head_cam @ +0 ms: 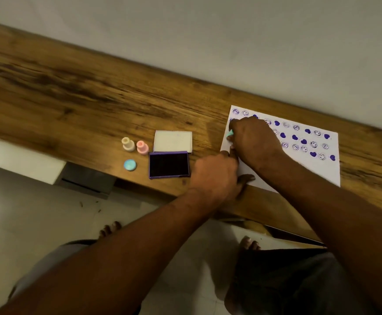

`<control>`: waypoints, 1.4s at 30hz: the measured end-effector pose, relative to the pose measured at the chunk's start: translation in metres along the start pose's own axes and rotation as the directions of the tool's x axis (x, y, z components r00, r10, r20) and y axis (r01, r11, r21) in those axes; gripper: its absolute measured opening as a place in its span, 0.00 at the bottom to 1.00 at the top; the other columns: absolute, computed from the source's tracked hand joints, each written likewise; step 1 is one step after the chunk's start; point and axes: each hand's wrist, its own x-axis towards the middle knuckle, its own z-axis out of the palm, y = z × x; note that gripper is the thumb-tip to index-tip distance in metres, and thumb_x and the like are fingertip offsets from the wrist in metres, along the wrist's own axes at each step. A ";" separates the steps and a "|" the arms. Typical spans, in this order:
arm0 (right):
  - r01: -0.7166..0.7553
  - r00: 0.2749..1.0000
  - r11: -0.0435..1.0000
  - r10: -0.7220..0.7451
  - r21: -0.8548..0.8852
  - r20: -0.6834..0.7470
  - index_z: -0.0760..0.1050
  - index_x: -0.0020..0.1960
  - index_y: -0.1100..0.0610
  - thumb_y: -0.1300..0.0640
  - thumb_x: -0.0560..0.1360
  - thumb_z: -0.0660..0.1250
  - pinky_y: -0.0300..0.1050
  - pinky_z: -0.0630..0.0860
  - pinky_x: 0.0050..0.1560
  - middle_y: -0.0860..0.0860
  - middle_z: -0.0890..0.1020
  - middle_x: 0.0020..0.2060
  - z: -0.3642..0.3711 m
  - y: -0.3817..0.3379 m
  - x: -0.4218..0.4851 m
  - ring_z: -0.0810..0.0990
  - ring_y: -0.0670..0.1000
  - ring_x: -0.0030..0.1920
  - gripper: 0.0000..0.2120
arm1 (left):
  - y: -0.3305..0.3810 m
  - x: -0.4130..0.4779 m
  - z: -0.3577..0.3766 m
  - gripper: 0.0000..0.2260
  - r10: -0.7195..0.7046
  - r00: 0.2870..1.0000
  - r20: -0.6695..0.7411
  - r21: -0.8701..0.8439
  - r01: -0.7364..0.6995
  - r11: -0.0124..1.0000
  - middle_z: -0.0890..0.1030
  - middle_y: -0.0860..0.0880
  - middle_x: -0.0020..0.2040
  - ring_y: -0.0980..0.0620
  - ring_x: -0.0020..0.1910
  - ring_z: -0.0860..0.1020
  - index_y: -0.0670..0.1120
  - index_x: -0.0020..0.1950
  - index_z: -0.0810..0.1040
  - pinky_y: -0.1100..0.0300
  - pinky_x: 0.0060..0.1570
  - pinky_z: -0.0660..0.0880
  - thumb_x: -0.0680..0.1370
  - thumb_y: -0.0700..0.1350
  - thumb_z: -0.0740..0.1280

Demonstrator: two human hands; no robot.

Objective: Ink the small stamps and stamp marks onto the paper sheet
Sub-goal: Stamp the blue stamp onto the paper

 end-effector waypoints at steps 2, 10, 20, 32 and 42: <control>0.027 1.000 0.998 -0.026 -0.051 0.018 0.77 0.64 0.61 0.54 0.83 0.65 0.51 0.77 0.50 0.61 0.83 0.55 -0.002 0.000 -0.005 0.83 0.62 0.54 0.14 | 0.003 0.000 -0.002 0.29 0.008 1.000 0.004 -0.006 -0.008 1.000 0.82 0.48 0.48 0.51 0.37 0.74 0.48 0.59 0.80 0.55 0.38 0.77 0.79 0.72 0.61; -0.034 0.999 0.986 0.034 0.161 0.003 0.82 0.63 0.57 0.50 0.81 0.69 0.50 0.77 0.54 0.60 0.85 0.55 -0.018 0.008 -0.012 0.83 0.61 0.57 0.15 | 0.007 0.000 -0.012 0.31 0.035 0.999 0.021 0.089 -0.036 0.995 0.77 0.49 0.42 0.52 0.34 0.72 0.48 0.63 0.79 0.58 0.29 0.62 0.78 0.73 0.59; -0.082 0.748 -0.497 0.542 0.864 0.383 0.83 0.47 0.56 0.56 0.79 0.73 0.34 0.76 0.35 0.46 0.82 0.33 -0.017 0.074 -0.058 0.78 0.42 0.32 0.04 | 0.007 0.001 -0.002 0.42 0.040 0.999 -0.023 0.184 -0.036 0.982 0.83 0.46 0.54 0.46 0.47 0.83 0.43 0.80 0.67 0.55 0.34 0.69 0.79 0.74 0.56; -0.124 0.811 -0.278 0.525 0.953 0.258 0.85 0.49 0.57 0.53 0.79 0.74 0.38 0.74 0.34 0.49 0.83 0.35 -0.003 0.065 -0.021 0.76 0.45 0.31 0.06 | 0.004 0.001 0.002 0.43 0.041 0.998 -0.051 0.180 -0.031 0.983 0.84 0.46 0.54 0.47 0.47 0.83 0.44 0.79 0.68 0.54 0.37 0.76 0.77 0.76 0.56; -0.132 0.831 -0.192 0.513 0.973 0.214 0.86 0.50 0.56 0.51 0.78 0.74 0.37 0.74 0.35 0.49 0.83 0.37 0.003 0.063 -0.016 0.76 0.45 0.34 0.08 | 0.000 -0.002 0.001 0.42 0.052 0.992 -0.111 0.155 -0.034 0.987 0.85 0.47 0.53 0.48 0.45 0.84 0.45 0.76 0.72 0.54 0.37 0.78 0.76 0.76 0.58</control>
